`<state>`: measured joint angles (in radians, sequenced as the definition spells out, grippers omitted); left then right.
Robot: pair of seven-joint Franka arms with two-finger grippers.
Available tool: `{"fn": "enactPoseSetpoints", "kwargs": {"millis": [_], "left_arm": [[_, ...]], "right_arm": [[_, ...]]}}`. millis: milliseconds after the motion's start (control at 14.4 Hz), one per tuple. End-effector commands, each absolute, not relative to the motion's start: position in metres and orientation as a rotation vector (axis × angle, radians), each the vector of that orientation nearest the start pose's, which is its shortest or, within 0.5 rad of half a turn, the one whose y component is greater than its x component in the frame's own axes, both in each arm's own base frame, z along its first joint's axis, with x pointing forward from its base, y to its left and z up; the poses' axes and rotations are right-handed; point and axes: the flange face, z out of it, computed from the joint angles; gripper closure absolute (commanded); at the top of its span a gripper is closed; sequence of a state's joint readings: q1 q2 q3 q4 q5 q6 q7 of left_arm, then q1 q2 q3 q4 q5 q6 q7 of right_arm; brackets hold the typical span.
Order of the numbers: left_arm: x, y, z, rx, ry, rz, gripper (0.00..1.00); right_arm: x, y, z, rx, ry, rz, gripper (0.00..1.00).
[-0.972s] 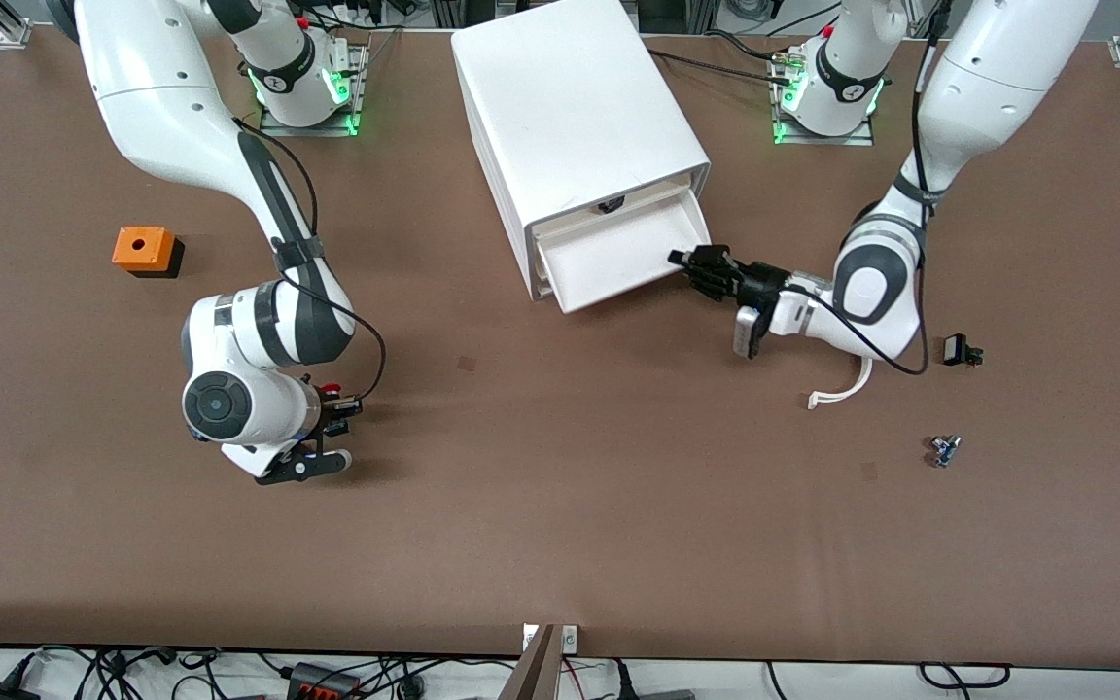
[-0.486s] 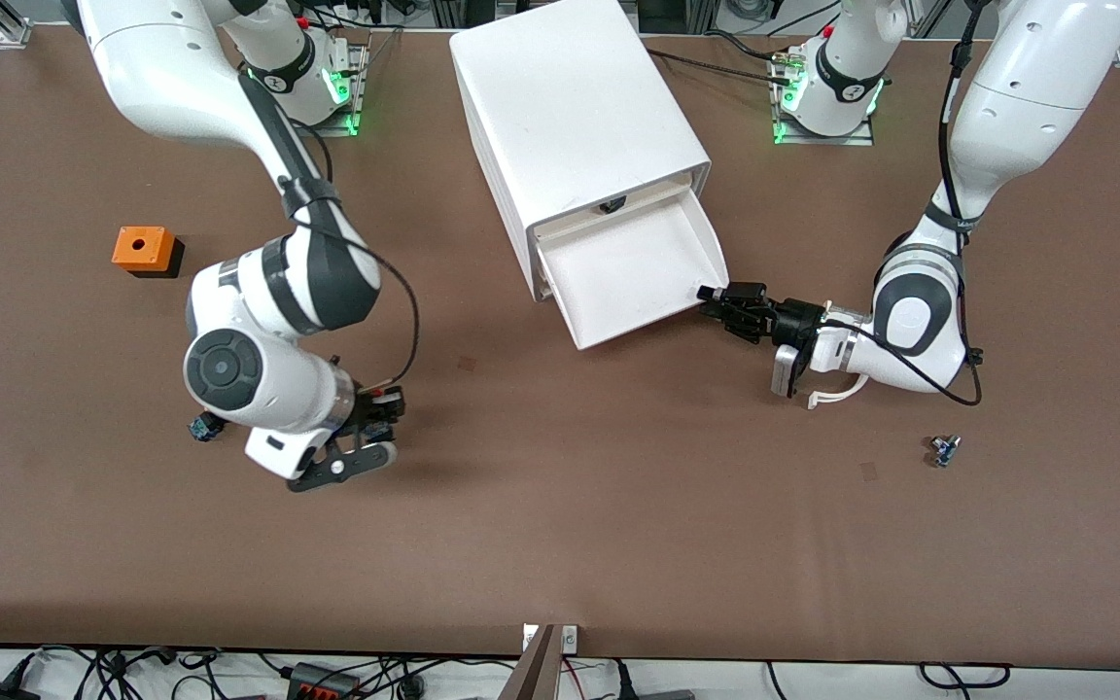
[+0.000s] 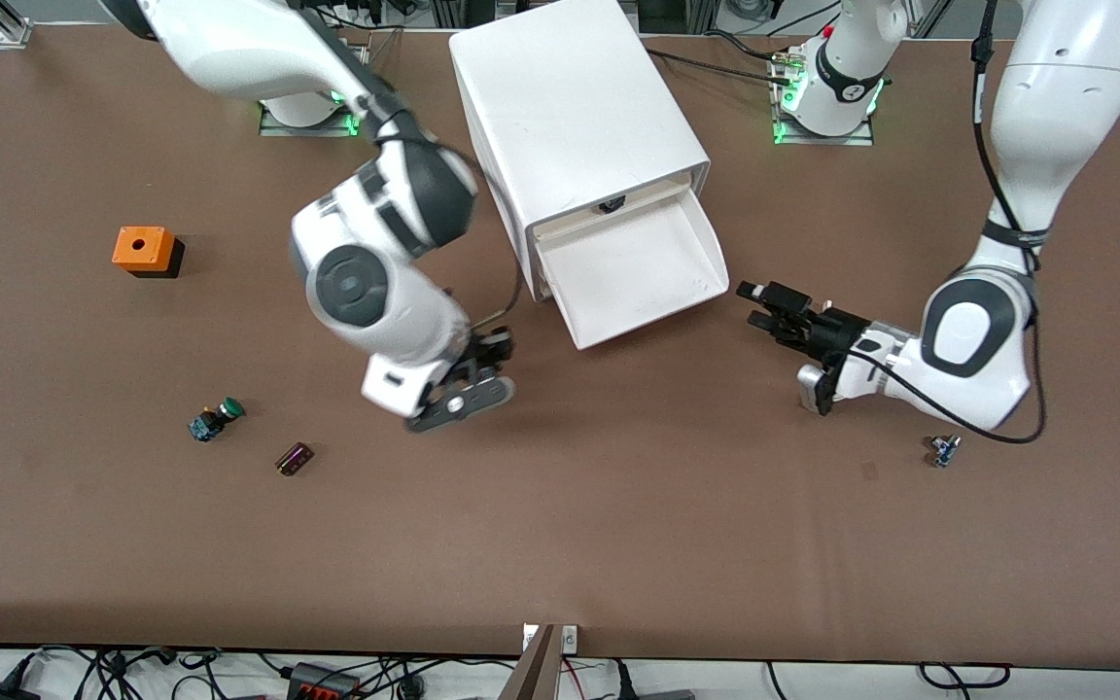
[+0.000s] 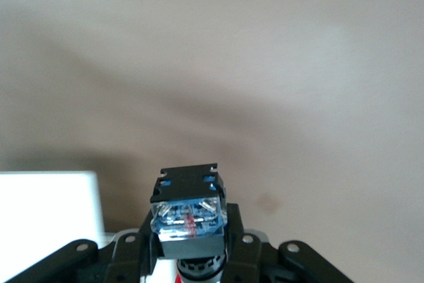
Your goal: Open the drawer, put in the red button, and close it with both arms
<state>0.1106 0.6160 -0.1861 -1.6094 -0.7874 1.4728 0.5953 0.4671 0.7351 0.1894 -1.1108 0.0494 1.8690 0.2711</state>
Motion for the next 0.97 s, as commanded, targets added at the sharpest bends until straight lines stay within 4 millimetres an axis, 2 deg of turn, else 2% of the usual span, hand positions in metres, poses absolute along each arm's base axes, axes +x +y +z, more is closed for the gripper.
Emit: {"fn": "enactPoseSetpoints", "kwargs": {"millis": [0, 278, 486, 625, 764, 833, 903], "left_arm": [[0.631, -0.095, 0.316, 2.143, -0.374, -0.611, 0.0], [0.644, -0.086, 0.362, 2.37, -0.268, -0.685, 0.0], [0.639, -0.095, 0.379, 2.595, -0.212, -0.745, 0.0], [0.638, -0.099, 0.379, 2.742, -0.27, -0.758, 0.0], [0.655, -0.098, 0.409, 2.916, -0.34, -0.661, 0.0], [0.662, -0.096, 0.413, 2.954, -0.348, -0.633, 0.0], [0.672, -0.09, 0.407, 2.967, -0.334, -0.602, 0.0]], "right_arm": [[0.593, 0.47, 0.41, -2.949, -0.4, 0.049, 1.0], [0.547, 0.525, 0.409, -2.958, -0.386, 0.062, 1.0], [0.52, 0.554, 0.404, -2.964, -0.318, 0.071, 1.0], [0.507, 0.568, 0.396, -2.968, -0.32, 0.085, 1.0], [0.495, 0.581, 0.385, -2.968, -0.34, 0.095, 1.0], [0.493, 0.586, 0.376, -2.967, -0.334, 0.097, 1.0], [0.49, 0.591, 0.368, -2.968, -0.334, 0.092, 1.0]]}}
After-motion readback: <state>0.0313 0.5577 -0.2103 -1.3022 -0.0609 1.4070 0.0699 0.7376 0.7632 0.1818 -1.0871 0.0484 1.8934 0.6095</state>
